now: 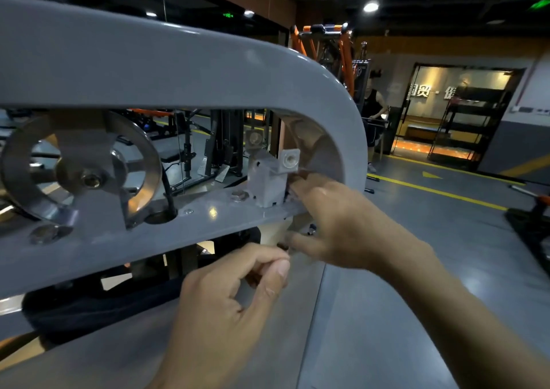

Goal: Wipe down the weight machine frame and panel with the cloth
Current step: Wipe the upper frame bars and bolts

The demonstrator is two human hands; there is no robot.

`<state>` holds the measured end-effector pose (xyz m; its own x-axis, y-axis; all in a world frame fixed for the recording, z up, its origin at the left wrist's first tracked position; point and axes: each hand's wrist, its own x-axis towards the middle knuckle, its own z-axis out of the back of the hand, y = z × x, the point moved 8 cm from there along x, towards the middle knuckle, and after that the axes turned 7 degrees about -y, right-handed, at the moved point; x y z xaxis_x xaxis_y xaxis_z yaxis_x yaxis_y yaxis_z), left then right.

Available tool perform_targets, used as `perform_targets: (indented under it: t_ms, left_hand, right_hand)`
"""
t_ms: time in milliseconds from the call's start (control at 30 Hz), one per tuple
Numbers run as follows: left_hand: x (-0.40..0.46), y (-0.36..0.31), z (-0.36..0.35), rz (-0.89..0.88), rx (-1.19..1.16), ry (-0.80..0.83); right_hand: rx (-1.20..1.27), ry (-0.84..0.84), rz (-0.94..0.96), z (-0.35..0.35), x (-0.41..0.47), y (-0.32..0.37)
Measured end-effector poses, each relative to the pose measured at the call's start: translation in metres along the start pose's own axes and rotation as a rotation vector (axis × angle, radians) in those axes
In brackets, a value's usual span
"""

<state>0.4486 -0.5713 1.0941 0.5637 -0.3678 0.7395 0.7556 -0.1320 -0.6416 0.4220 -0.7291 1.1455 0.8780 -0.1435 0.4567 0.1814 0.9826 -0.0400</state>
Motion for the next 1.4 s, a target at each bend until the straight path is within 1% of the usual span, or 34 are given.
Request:
perform_targets:
  t_ms: [67, 167, 267, 367, 500, 567, 633, 667, 767, 867, 1033, 1133, 1167, 1233, 1333, 1400]
  left_hand:
    - [0.0, 0.0, 0.0, 0.0, 0.006, 0.001]
    - [0.0, -0.002, -0.003, -0.022, 0.039, 0.008]
    - [0.001, -0.001, -0.004, -0.041, 0.047, 0.0]
    - [0.002, 0.0, -0.003, -0.047, 0.036, -0.001]
    - [0.004, 0.0, -0.004, -0.077, 0.053, -0.009]
    - [0.005, 0.0, -0.003, -0.078, 0.033, -0.019]
    - [0.007, 0.001, -0.002, -0.083, 0.021, -0.025]
    - [0.007, 0.002, -0.002, -0.083, 0.02, -0.021]
    - [0.005, 0.003, -0.004, -0.067, 0.002, 0.006]
    - [0.004, 0.003, -0.003, -0.068, -0.018, 0.014]
    - [0.003, 0.004, -0.003, -0.068, -0.016, 0.054]
    - [0.001, 0.005, -0.006, -0.052, -0.015, 0.104]
    - [0.0, 0.006, -0.008, -0.042, -0.018, 0.123]
    - [-0.001, 0.006, -0.008, -0.045, -0.019, 0.144]
    - [-0.002, 0.005, -0.007, -0.049, -0.026, 0.171]
    - [-0.003, 0.005, -0.007, -0.043, -0.035, 0.192]
  right_hand:
    - [0.071, 0.035, -0.004, -0.007, 0.017, 0.003]
    - [0.105, -0.071, 0.045, -0.003, 0.005, 0.005]
    - [0.028, -0.168, 0.064, 0.002, -0.026, 0.001]
    - [-0.05, -0.254, 0.091, 0.008, -0.029, -0.003]
    - [-0.13, -0.254, 0.203, 0.02, -0.018, -0.001]
    - [-0.056, -0.269, 0.237, 0.031, -0.023, -0.002]
    - [0.028, -0.341, 0.261, 0.043, -0.03, -0.005]
    - [0.012, -0.39, 0.277, 0.047, -0.032, -0.005]
    - [-0.26, -0.538, 0.32, 0.051, -0.031, -0.004]
    - [-0.362, -0.621, 0.322, 0.059, -0.024, -0.003]
    - [-0.607, -0.583, 0.48, 0.049, -0.026, -0.006]
    - [-0.668, -0.556, 0.547, 0.04, -0.031, 0.0]
    - [-0.69, -0.526, 0.546, 0.037, -0.031, 0.002]
    - [-0.774, -0.414, 0.514, 0.028, -0.026, 0.0]
    - [-1.01, -0.229, 0.429, 0.02, -0.015, -0.007]
    - [-1.104, -0.229, 0.413, 0.026, -0.009, 0.0]
